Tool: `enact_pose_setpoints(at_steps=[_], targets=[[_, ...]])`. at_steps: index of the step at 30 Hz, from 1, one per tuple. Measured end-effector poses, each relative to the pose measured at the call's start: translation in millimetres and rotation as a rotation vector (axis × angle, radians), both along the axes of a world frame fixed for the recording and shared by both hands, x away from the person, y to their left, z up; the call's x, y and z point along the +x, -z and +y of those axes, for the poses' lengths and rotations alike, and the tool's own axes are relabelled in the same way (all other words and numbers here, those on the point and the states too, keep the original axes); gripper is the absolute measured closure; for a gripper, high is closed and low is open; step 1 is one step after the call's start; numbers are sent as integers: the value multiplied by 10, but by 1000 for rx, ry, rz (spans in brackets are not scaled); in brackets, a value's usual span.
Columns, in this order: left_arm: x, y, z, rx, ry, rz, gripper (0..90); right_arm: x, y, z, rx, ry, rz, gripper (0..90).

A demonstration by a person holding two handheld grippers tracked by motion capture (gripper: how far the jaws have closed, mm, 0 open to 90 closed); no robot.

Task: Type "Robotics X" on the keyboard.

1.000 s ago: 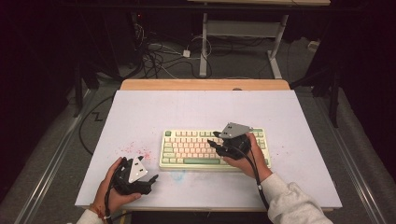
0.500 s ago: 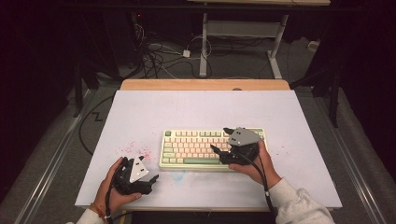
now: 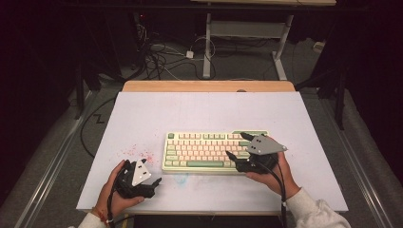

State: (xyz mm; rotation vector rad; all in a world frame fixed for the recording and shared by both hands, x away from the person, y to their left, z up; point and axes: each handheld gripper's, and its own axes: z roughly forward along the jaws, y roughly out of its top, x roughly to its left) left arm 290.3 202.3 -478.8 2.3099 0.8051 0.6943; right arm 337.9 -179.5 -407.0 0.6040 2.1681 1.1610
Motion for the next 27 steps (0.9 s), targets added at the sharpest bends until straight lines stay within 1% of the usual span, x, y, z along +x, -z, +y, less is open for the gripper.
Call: enact_pose_setpoints(at_steps=[4, 6, 8, 11, 13, 18, 19, 20, 24, 27], targets=[[-3, -3, -3, -4, -3, -4, 171, -43, 15, -73, 3, 9, -12, 251], [-4, -9, -4, -3, -6, -5, 171, -63, 22, -110, -4, 19, -21, 251], [0, -17, -3, -9, -4, -8, 171, -87, 30, -148, -1, 23, -20, 251], [9, -27, -3, -13, -9, -12, 171, -131, 44, -202, -9, 33, -27, 252], [14, -32, -4, -23, -12, -13, 171, -162, 39, -245, -14, 39, -34, 252], [24, -55, -21, -25, -6, -16, 172, -240, 40, -376, -3, 63, -38, 252], [24, -62, -23, -35, -7, -13, 177, -254, 47, -401, -3, 67, -38, 252], [24, -67, -24, -56, -6, -11, 186, -267, 57, -424, -8, 73, -37, 252], [23, -99, -20, -76, -3, -15, 207, -317, 105, -517, -27, 95, -35, 252], [22, -131, -21, -92, 3, -29, 220, -347, 143, -591, -22, 106, -22, 252]])
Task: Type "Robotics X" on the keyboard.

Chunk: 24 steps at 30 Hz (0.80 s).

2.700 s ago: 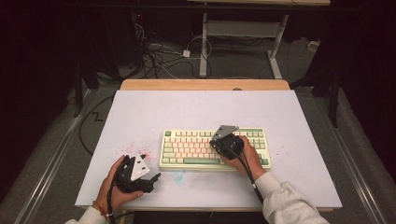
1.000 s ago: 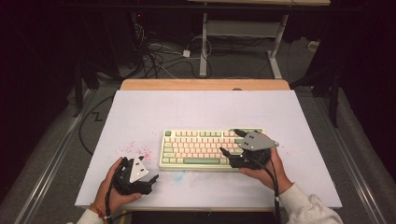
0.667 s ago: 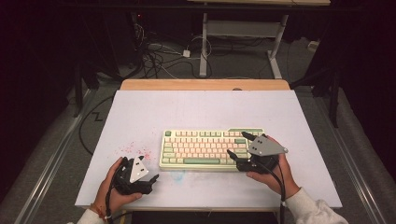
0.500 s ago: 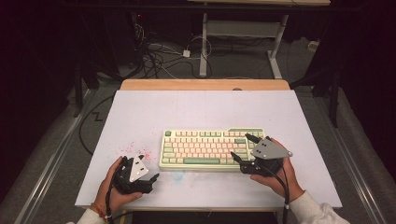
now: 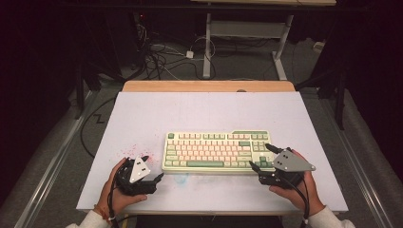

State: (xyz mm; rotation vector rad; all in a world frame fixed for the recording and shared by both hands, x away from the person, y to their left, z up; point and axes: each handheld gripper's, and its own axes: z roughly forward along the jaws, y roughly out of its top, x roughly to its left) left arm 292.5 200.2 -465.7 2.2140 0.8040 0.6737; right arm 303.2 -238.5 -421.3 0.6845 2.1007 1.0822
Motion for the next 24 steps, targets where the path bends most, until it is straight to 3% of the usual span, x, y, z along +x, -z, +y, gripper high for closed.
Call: enact_pose_setpoints(at_steps=[7, 12, 15, 17, 20, 24], targets=[[0, -76, -22, -23, 0, -2, 272, -86, 111, -108, -18, 24, 10, 252], [17, -149, -36, -43, -9, 12, 371, -174, 168, -172, -23, 31, 9, 249], [34, -192, -47, -59, 16, 30, 481, -226, 179, -204, -31, 32, -2, 249], [41, -229, -41, -85, 46, 50, 594, -244, 171, -227, -30, 37, -4, 249], [64, -279, -46, -93, 68, 71, 745, -258, 169, -263, -25, 44, -4, 249], [80, -343, -102, -61, 106, 78, 874, -275, 189, -289, -28, 47, 6, 249]])
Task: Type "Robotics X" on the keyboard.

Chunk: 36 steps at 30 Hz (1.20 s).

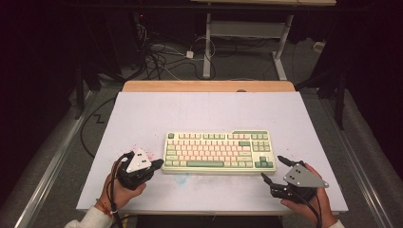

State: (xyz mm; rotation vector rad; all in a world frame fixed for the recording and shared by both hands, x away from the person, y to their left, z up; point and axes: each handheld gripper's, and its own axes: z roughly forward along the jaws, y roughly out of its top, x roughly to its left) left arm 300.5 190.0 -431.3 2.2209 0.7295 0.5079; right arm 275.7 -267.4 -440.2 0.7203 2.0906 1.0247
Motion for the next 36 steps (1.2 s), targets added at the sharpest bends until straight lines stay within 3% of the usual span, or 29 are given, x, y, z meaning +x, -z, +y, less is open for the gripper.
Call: enact_pose_setpoints(at_steps=[15, 23, 36], targets=[[175, -117, -358, 63, 56, 49, 875, 0, 47, -31, -23, 5, 9, 249], [287, -122, -541, 90, 96, 71, 874, 3, 53, -21, -28, 0, 12, 249], [478, -55, -779, 131, 119, 94, 874, 13, 80, 1, -50, -2, 21, 249]])
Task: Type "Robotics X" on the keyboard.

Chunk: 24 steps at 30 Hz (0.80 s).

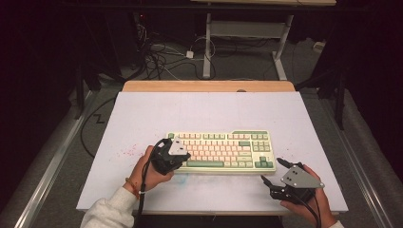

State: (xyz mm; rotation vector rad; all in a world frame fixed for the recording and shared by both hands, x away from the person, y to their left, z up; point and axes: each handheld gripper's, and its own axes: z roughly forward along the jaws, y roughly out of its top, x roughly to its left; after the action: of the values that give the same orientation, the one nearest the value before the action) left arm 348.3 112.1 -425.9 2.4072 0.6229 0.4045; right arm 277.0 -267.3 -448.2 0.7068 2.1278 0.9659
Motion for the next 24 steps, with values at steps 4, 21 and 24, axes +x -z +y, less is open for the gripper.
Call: enact_pose_setpoints(at_steps=[4, 21, 24], targets=[[51, 19, -86, 11, 7, 2, 874, -2, -1, -6, 2, 3, 0, 249], [216, 152, -234, 52, 5, 18, 873, -14, 2, -37, -2, 6, 0, 249], [216, 154, -241, 53, 6, 17, 872, -18, 4, -36, -5, 4, 0, 249]])
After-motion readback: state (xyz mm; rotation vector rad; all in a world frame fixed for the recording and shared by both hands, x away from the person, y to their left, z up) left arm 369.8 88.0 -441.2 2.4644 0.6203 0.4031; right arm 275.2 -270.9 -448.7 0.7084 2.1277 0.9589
